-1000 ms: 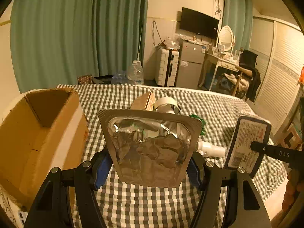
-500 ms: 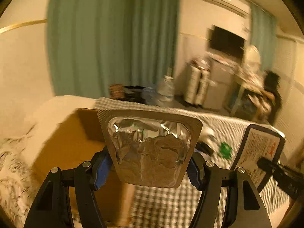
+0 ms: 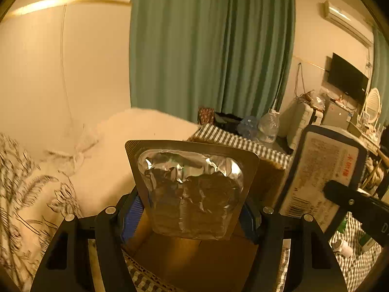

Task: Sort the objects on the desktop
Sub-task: 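Carry the blister pack and tissue pack to the cardboard box and release both, then move both tools back over the items on the bed, then grasp the clear floss-pick tub with the left tool while the right grasps the white tube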

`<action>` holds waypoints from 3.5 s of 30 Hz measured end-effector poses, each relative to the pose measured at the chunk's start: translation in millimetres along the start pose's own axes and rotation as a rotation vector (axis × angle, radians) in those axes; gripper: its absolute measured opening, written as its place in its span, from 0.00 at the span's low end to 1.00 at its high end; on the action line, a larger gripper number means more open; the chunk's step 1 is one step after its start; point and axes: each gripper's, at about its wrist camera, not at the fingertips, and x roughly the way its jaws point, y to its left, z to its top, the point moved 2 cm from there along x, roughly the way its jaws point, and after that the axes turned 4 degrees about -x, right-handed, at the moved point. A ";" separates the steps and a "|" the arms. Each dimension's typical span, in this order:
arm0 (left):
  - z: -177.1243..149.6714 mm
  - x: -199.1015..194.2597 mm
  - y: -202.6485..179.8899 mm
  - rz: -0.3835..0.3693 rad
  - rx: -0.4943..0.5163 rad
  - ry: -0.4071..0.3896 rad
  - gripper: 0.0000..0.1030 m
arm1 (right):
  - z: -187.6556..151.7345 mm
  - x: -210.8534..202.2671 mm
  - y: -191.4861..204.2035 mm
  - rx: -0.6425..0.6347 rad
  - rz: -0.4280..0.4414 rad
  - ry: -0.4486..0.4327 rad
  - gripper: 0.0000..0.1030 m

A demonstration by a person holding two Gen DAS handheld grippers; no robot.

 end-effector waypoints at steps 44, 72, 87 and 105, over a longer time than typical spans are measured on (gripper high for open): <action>-100.7 -38.9 -198.2 -0.389 0.398 -0.008 1.00 | -110.1 -159.2 -250.8 0.158 -0.384 -0.075 0.74; -160.1 107.5 -300.5 -0.507 0.519 0.127 1.00 | -156.0 -22.7 -341.2 0.204 -0.276 0.279 0.74; -165.5 164.7 -298.2 -0.436 0.475 0.206 1.00 | -176.8 32.4 -335.6 0.103 -0.259 0.455 0.74; -157.3 148.2 -254.1 -0.384 0.330 0.334 0.70 | -163.5 -16.1 -332.1 0.225 -0.275 0.397 0.59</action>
